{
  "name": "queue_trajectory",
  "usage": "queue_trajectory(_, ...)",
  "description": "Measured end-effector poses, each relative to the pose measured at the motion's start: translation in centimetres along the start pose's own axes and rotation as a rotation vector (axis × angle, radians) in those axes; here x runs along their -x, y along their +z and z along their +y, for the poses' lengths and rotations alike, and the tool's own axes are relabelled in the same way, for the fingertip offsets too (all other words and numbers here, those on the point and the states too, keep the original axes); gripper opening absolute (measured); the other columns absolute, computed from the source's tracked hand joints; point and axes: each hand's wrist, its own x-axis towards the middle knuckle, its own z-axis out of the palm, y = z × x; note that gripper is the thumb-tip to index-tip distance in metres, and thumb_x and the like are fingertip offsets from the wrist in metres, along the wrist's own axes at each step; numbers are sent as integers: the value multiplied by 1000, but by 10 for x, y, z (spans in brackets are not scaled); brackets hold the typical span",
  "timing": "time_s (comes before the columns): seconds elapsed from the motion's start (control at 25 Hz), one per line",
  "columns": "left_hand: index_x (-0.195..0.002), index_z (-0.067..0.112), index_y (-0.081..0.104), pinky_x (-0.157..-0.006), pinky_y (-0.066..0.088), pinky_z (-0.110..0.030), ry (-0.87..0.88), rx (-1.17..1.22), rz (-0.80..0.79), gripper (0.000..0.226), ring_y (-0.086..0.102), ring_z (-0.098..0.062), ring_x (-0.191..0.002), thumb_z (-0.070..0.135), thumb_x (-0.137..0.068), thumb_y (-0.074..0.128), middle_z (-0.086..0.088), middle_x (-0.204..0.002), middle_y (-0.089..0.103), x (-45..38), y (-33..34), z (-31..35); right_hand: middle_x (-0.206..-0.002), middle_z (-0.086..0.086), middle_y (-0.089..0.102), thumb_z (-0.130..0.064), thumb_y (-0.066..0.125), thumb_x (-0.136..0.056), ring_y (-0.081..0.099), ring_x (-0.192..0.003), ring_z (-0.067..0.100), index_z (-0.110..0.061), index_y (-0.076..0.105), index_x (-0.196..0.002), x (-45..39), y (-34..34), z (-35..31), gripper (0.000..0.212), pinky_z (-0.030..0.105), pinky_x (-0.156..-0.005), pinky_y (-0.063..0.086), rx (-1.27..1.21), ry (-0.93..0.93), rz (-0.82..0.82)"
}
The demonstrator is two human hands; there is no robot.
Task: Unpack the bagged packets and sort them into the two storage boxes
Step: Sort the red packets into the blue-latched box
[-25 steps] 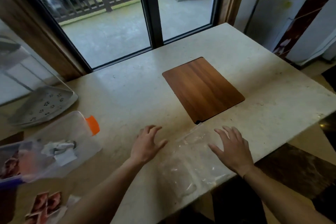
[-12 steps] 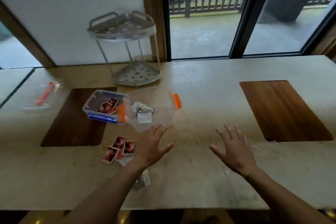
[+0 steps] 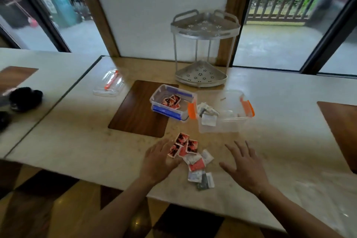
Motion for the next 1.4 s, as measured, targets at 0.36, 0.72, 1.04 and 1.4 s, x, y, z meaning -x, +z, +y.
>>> queue_trajectory(0.36, -145, 37, 32, -115, 25, -41, -102, 38, -65, 67, 30, -14, -142, 66, -86, 47, 9, -156, 31, 14, -2, -52, -160, -7, 18, -64, 43, -88, 4, -150, 25, -40, 22, -147, -9, 16, -45, 67, 44, -119, 16, -61, -33, -97)
queue_trajectory(0.72, -143, 36, 35, -114, 29, -41, -124, 20, -120, 65, 32, -16, -141, 66, -87, 47, 7, -153, 35, -25, 2, -42, -158, -7, 27, -62, 41, -91, 18, -147, 19, -36, 26, -148, -43, 19, -42, 65, 39, -117, 25, -125, -32, -151)
queue_trajectory(1.04, -142, 32, 38, -110, 31, -40, -154, -5, -179, 63, 35, -18, -138, 61, -88, 49, 5, -149, 39, -51, 14, -24, -151, -5, 37, -55, 47, -92, 31, -139, 16, -32, 33, -145, -62, 35, -22, 60, 37, -113, 33, -280, 26, -191)
queue_trajectory(1.4, -143, 32, 37, -109, 32, -44, -287, -35, -311, 61, 35, -21, -138, 59, -89, 48, 3, -151, 37, -77, 26, -34, -143, -4, 48, -53, 47, -92, 40, -132, 18, -31, 39, -143, -87, 44, -28, 56, 37, -107, 40, -284, 67, -222)
